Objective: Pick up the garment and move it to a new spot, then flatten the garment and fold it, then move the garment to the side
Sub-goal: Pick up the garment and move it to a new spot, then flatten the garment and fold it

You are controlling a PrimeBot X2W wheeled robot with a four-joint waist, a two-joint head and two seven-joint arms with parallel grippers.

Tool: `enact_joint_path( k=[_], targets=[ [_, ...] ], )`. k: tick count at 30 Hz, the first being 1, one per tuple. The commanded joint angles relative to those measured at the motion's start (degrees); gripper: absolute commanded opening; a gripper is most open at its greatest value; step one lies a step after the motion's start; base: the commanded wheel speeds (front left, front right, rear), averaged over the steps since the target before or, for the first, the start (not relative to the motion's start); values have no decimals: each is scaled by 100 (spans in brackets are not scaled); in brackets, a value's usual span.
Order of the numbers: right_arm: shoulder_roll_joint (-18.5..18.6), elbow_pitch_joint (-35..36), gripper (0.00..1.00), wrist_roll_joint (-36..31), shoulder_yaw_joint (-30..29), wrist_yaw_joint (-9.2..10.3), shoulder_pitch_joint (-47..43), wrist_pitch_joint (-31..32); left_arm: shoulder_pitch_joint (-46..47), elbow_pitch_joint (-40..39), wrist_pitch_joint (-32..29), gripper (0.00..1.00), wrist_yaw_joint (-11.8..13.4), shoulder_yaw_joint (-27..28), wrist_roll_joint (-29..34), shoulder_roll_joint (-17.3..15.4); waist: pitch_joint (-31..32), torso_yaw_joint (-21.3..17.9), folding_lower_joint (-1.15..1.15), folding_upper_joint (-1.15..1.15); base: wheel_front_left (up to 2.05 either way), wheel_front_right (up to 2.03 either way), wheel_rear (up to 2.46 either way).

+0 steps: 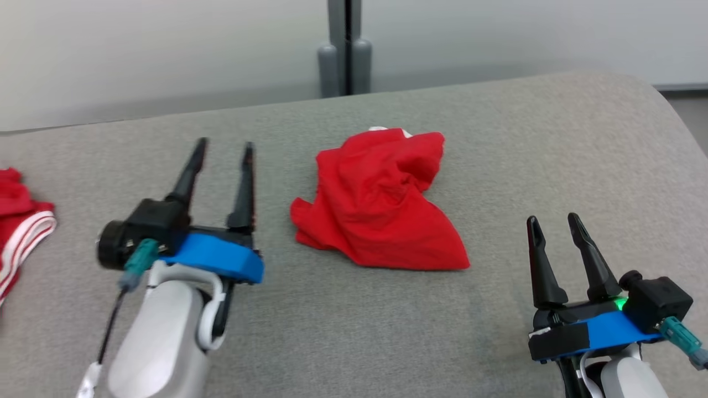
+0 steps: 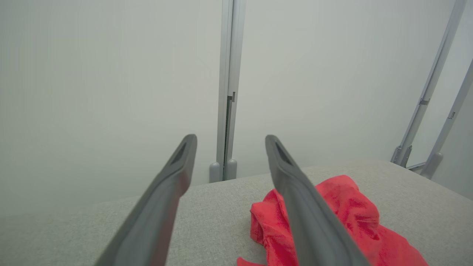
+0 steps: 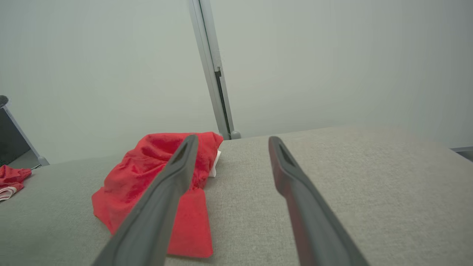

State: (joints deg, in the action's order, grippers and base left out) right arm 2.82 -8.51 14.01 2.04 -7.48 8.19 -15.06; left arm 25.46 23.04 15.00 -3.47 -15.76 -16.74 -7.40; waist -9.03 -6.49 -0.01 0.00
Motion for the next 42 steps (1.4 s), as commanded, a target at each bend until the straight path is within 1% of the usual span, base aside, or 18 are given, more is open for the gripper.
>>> enact_joint_path(
  k=[1, 7, 12, 15, 19, 22, 26, 34, 42],
  targets=[
    [14, -22, 100, -33, -18, -3, -66, -18, -94, -82, 26, 100, 27, 93, 45, -26, -6, 86, 1, 0, 0, 0, 0],
    [16, -102, 100, -131, -85, -3, -146, -18, -763, -649, 21, 100, 54, 1032, 294, -114, 100, 536, 1, 0, 0, 0, 0],
    [16, -188, 100, -195, -132, -3, -174, -18, -1381, -897, 21, 100, -74, 1629, 485, -86, 178, 818, 1, 0, 0, 0, 0],
    [15, -254, 100, -214, -135, -3, -241, -18, -1709, -924, 22, 100, -173, 1833, 624, -68, 244, 921, 1, 0, 0, 0, 0],
    [16, -340, 100, -255, -148, -3, -318, -18, -2062, -923, 22, 100, -264, 1952, 825, -26, 337, 991, 1, 0, 0, 0, 0],
    [15, -440, 100, -264, -126, -3, -404, -18, -2269, -946, 22, 100, -321, 2033, 861, 58, 424, 982, 1, 0, 0, 0, 0],
    [15, -543, 100, -301, -160, -3, -530, -18, -2426, -964, 23, 100, -370, 1996, 911, 162, 534, 959, 1, 0, 0, 0, 0],
    [15, -697, 100, -329, -174, -3, -651, -18, -2518, -906, 23, 100, -412, 1868, 939, 191, 662, 832, 1, 0, 0, 0, 0],
    [15, -709, 100, -292, -168, -3, -654, -18, -2502, -927, 23, 100, -405, 1721, 901, 123, 653, 756, 1, 0, 0, 0, 0]
  ],
)
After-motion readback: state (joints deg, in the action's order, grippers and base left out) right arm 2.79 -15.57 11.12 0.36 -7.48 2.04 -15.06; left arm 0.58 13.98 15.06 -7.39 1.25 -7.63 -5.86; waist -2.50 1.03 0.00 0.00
